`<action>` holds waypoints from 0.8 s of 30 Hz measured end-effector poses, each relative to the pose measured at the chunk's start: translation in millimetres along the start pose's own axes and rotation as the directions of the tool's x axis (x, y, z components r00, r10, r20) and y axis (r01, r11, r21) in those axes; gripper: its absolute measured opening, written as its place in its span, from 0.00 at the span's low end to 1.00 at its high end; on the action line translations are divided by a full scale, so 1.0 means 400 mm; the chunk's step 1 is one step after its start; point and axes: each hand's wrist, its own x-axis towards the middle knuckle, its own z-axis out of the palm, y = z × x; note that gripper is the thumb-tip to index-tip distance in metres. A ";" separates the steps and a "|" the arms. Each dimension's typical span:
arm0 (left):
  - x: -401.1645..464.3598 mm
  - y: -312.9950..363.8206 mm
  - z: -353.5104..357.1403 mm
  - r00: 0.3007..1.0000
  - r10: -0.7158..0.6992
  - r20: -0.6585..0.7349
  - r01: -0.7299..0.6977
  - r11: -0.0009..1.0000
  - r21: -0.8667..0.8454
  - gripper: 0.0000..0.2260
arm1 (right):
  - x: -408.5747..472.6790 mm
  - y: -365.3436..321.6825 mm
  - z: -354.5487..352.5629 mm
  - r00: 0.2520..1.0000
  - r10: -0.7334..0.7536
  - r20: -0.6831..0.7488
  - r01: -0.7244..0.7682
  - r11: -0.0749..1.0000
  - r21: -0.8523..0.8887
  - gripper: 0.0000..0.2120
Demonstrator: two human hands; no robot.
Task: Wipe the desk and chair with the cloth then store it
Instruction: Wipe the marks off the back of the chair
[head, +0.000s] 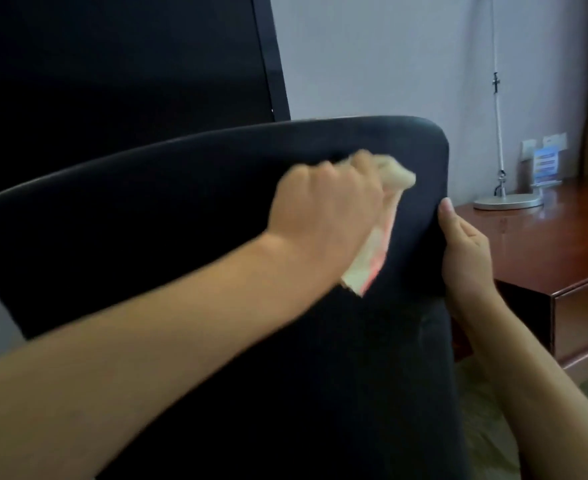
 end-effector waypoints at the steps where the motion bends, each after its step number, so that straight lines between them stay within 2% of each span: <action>1: -0.061 0.034 0.009 0.999 0.034 0.040 -0.032 0.998 -0.059 0.14 | 0.000 0.000 -0.003 1.000 -0.010 -0.013 0.010 1.000 -0.011 0.17; 3: -0.182 0.079 0.028 0.984 0.147 0.098 -0.137 0.985 -0.107 0.11 | 0.003 0.006 -0.007 1.000 -0.029 -0.012 0.029 0.999 -0.036 0.21; 5: -0.212 0.057 0.037 0.970 0.200 0.139 -0.177 0.971 -0.162 0.04 | 0.004 0.006 -0.004 0.999 -0.032 -0.010 0.031 0.999 -0.042 0.24; 7: -0.146 0.006 0.022 0.982 0.138 0.130 -0.122 0.985 -0.125 0.04 | 0.006 0.009 0.001 0.999 -0.036 -0.018 0.035 0.998 -0.058 0.25; 9: -0.047 -0.051 0.008 1.000 0.029 -0.007 -0.028 0.999 0.021 0.07 | 0.005 0.014 0.001 0.998 -0.047 -0.029 0.046 0.998 -0.051 0.20; 11: 0.037 -0.088 0.000 0.996 -0.059 -0.064 0.059 0.998 -0.002 0.05 | 0.005 0.021 -0.003 0.998 -0.043 -0.053 0.040 0.998 -0.055 0.18; 13: 0.061 -0.074 -0.001 0.990 -0.093 -0.107 0.090 0.995 -0.037 0.08 | 0.004 0.021 0.005 0.997 -0.039 -0.074 0.035 0.998 -0.051 0.19; 14: 0.055 -0.044 0.001 0.994 -0.082 -0.068 0.079 0.996 -0.043 0.05 | 0.004 0.021 0.007 0.996 -0.039 -0.080 0.035 0.998 -0.045 0.21; 16: 0.000 0.029 0.027 0.998 -0.054 0.043 0.058 0.994 -0.090 0.13 | 0.004 0.018 0.008 0.995 -0.039 -0.095 0.037 0.999 -0.021 0.23; 17: -0.041 0.058 0.026 0.993 -0.009 0.121 0.022 0.994 -0.111 0.13 | 0.001 0.016 0.007 0.995 -0.034 -0.094 0.033 0.999 -0.010 0.23; 18: -0.075 0.076 0.032 0.984 0.042 0.172 -0.021 0.992 -0.124 0.09 | 0.002 0.018 0.006 0.996 -0.027 -0.082 0.027 1.000 -0.008 0.22; 19: -0.092 0.088 0.032 0.978 0.068 0.195 -0.039 0.988 -0.149 0.06 | 0.002 0.015 0.001 0.997 -0.020 -0.076 0.019 1.000 -0.013 0.21; 21: -0.088 0.082 0.029 0.970 0.112 0.216 -0.076 0.982 -0.171 0.11 | 0.005 0.012 -0.005 0.998 -0.016 -0.067 0.015 1.000 -0.025 0.21; 22: -0.073 0.063 0.022 0.968 0.090 0.232 -0.060 0.989 -0.132 0.13 | 0.007 0.014 -0.004 0.998 -0.020 -0.056 0.019 0.999 -0.029 0.22; 24: -0.014 0.015 -0.007 0.989 0.010 0.146 -0.003 0.999 -0.048 0.13 | 0.006 0.011 -0.004 0.998 -0.039 -0.051 0.037 0.999 -0.025 0.21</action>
